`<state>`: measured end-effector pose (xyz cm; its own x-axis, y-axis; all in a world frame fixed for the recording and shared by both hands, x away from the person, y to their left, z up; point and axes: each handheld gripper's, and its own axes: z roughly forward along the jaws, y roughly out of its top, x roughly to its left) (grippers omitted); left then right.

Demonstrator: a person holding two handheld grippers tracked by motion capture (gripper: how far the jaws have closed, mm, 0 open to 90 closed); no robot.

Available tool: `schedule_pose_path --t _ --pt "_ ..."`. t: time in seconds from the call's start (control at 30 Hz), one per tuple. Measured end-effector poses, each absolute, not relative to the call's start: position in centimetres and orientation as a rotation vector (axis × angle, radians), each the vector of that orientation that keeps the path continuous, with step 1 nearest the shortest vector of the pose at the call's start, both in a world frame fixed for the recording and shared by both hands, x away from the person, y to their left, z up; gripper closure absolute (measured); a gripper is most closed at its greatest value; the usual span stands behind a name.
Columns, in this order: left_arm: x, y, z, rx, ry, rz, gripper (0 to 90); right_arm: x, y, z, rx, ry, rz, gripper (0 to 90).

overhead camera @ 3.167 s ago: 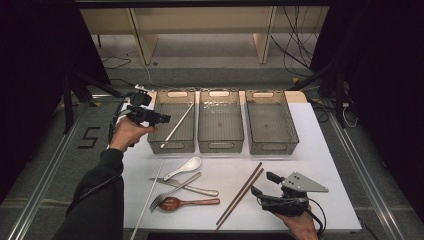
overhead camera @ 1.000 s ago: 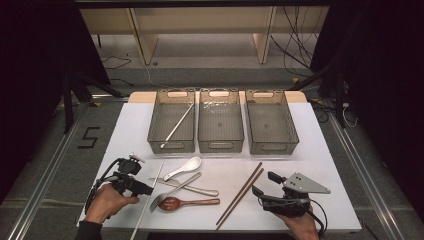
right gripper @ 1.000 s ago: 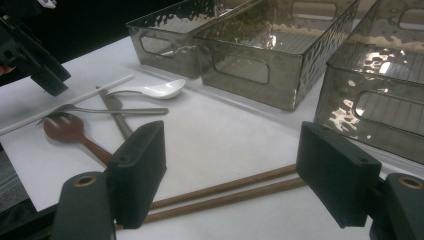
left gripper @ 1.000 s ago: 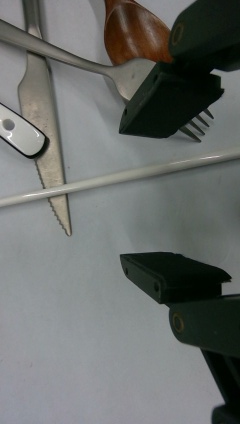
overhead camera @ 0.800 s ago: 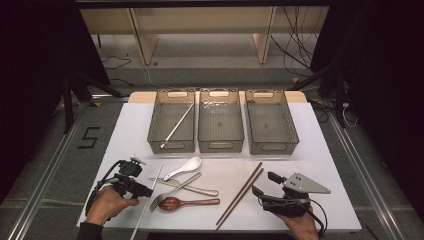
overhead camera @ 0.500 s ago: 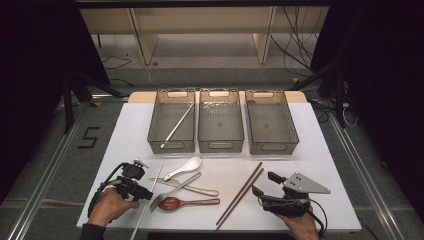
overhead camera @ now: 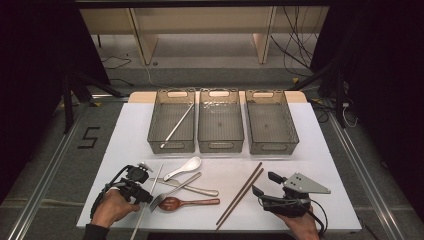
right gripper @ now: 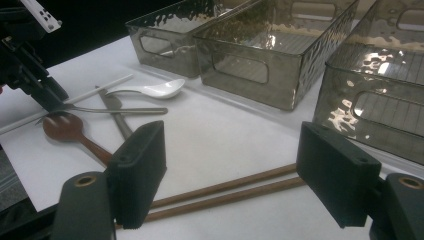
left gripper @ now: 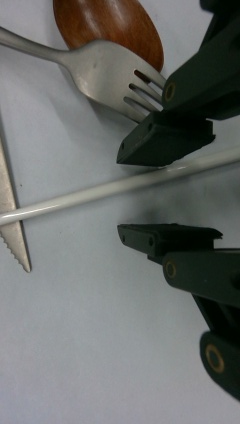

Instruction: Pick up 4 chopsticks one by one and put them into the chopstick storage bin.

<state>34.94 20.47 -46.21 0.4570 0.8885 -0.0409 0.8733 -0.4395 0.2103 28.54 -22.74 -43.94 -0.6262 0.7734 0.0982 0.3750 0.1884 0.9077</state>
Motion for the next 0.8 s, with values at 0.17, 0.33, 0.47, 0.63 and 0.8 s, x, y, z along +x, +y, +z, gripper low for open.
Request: schedule_pose_path --t 0.17,0.33,0.47,0.63,0.8 --pt "34.83 20.31 -46.22 2.53 1.52 0.145 65.6 28.53 -22.72 -43.94 1.078 2.088 1.421 28.6" --pt "34.84 20.42 -46.23 2.528 1.512 0.142 73.7 28.5 -22.71 -43.93 1.077 2.088 1.421 28.7" --pt "34.89 20.64 -46.25 2.514 1.513 0.137 80.0 28.5 -22.73 -43.94 1.08 2.087 1.42 28.8" --pt "34.92 20.67 -46.25 2.517 1.509 0.141 84.0 28.49 -22.73 -43.94 1.079 2.088 1.42 28.8" --pt "34.91 20.46 -46.25 2.534 1.51 0.152 82.7 28.5 -22.71 -43.95 1.079 2.089 1.418 28.8"
